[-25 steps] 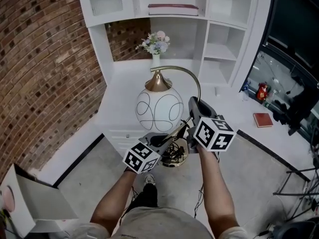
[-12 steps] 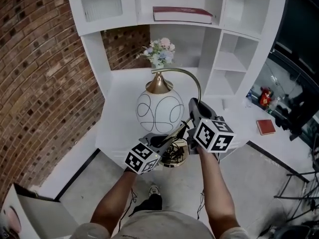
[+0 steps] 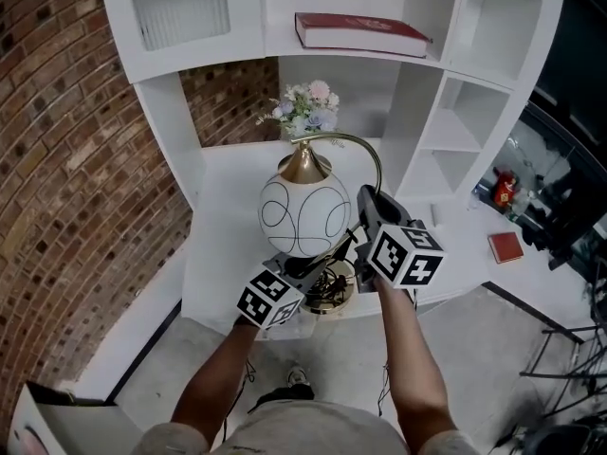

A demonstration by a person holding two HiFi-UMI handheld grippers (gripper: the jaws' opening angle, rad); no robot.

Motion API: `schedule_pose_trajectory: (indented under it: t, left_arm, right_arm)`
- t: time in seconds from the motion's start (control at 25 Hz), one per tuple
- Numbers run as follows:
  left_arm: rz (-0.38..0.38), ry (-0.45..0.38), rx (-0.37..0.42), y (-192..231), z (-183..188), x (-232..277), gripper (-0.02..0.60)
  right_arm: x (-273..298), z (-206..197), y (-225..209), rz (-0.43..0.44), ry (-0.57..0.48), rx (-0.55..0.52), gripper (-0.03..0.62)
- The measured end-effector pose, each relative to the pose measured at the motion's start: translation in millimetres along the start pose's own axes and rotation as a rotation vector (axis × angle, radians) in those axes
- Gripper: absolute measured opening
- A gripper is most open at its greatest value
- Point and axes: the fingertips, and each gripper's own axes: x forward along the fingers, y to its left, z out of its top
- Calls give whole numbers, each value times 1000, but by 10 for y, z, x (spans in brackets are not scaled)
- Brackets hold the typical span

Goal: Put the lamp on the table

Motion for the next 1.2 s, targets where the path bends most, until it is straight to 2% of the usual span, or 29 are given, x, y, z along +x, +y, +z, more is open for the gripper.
schedule_pose_trajectory:
  t: [0.48, 0.92, 1.2]
  left_arm:
    - [-20, -11, -12, 519, 13, 244, 12]
    - [-6, -3, -37, 573, 60, 530, 12]
    - [24, 1, -48, 488, 180, 873, 12]
  right_arm:
    - [551, -10, -126, -17, 11, -22, 3]
    - [688, 16, -376, 7, 24, -23, 3]
    - [689, 117, -697, 50, 31, -25, 3]
